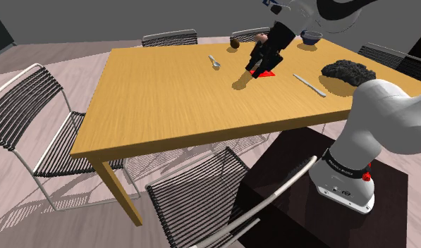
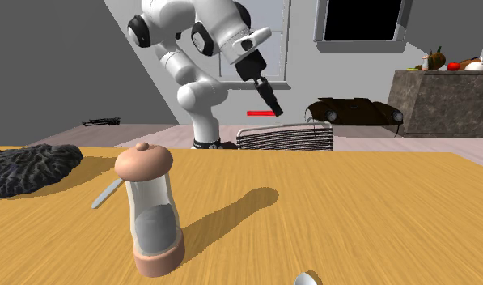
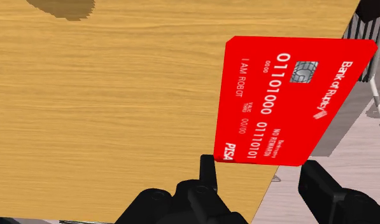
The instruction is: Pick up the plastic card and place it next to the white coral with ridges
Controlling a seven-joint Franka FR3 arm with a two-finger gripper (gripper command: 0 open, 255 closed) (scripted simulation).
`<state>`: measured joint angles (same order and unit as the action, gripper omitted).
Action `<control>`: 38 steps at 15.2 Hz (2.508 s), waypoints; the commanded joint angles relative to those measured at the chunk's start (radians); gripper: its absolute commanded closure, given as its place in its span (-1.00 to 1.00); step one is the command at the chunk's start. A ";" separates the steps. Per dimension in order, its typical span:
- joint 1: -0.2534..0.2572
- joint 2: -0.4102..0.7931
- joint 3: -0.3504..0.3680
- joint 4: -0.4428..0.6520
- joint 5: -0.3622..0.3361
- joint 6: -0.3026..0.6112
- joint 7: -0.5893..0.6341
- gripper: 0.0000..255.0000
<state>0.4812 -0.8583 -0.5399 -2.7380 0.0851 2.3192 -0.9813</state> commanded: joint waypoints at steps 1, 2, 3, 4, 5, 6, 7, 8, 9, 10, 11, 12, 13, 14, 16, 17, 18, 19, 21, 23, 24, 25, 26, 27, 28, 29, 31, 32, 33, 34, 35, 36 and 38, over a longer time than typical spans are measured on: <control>-0.050 -0.055 -0.021 -0.016 -0.028 -0.054 -0.028 1.00; -0.077 -0.086 -0.029 -0.025 -0.043 -0.083 -0.041 1.00; -0.105 -0.116 -0.039 -0.033 -0.057 -0.113 -0.054 1.00; -0.133 -0.144 -0.049 -0.039 -0.071 -0.144 -0.069 1.00; -0.160 -0.172 -0.060 -0.044 -0.086 -0.175 -0.084 1.00; -0.187 -0.197 -0.073 -0.047 -0.100 -0.207 -0.100 1.00; -0.214 -0.222 -0.086 -0.048 -0.114 -0.238 -0.117 1.00; -0.240 -0.244 -0.099 -0.047 -0.128 -0.270 -0.134 1.00; -0.266 -0.265 -0.114 -0.045 -0.142 -0.302 -0.152 1.00; -0.291 -0.284 -0.129 -0.042 -0.156 -0.333 -0.170 1.00; -0.315 -0.301 -0.144 -0.037 -0.170 -0.364 -0.189 1.00; -0.337 -0.317 -0.160 -0.030 -0.184 -0.395 -0.208 1.00; -0.359 -0.330 -0.177 -0.022 -0.198 -0.425 -0.228 1.00; -0.380 -0.342 -0.194 -0.012 -0.213 -0.454 -0.247 1.00; -0.417 -0.361 -0.228 0.012 -0.241 -0.510 -0.287 1.00; -0.434 -0.368 -0.245 0.026 -0.255 -0.537 -0.308 1.00; -0.449 -0.374 -0.263 0.041 -0.269 -0.564 -0.328 1.00; -0.463 -0.378 -0.281 0.058 -0.283 -0.589 -0.349 1.00; -0.485 -0.383 -0.316 0.094 -0.311 -0.638 -0.389 1.00; -0.502 -0.384 -0.351 0.135 -0.337 -0.683 -0.430 1.00; -0.509 -0.383 -0.369 0.157 -0.351 -0.705 -0.451 1.00; -0.514 -0.381 -0.386 0.180 -0.364 -0.726 -0.471 1.00; -0.517 -0.379 -0.404 0.205 -0.377 -0.747 -0.491 1.00; -0.519 -0.376 -0.421 0.230 -0.389 -0.767 -0.511 1.00; -0.520 -0.372 -0.438 0.256 -0.402 -0.786 -0.531 1.00; -0.519 -0.368 -0.455 0.283 -0.414 -0.805 -0.551 1.00; -0.514 -0.359 -0.489 0.339 -0.438 -0.842 -0.591 1.00; -0.510 -0.354 -0.507 0.369 -0.450 -0.859 -0.611 1.00; -0.504 -0.349 -0.523 0.400 -0.462 -0.877 -0.630 1.00; -0.497 -0.343 -0.540 0.431 -0.473 -0.894 -0.650 1.00; -0.489 -0.338 -0.557 0.463 -0.484 -0.911 -0.670 1.00; -0.480 -0.332 -0.574 0.497 -0.495 -0.928 -0.690 1.00; -0.458 -0.320 -0.609 0.566 -0.517 -0.961 -0.730 1.00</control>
<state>0.0196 -1.1812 -1.1343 -2.2064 -0.4200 1.3825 -1.6875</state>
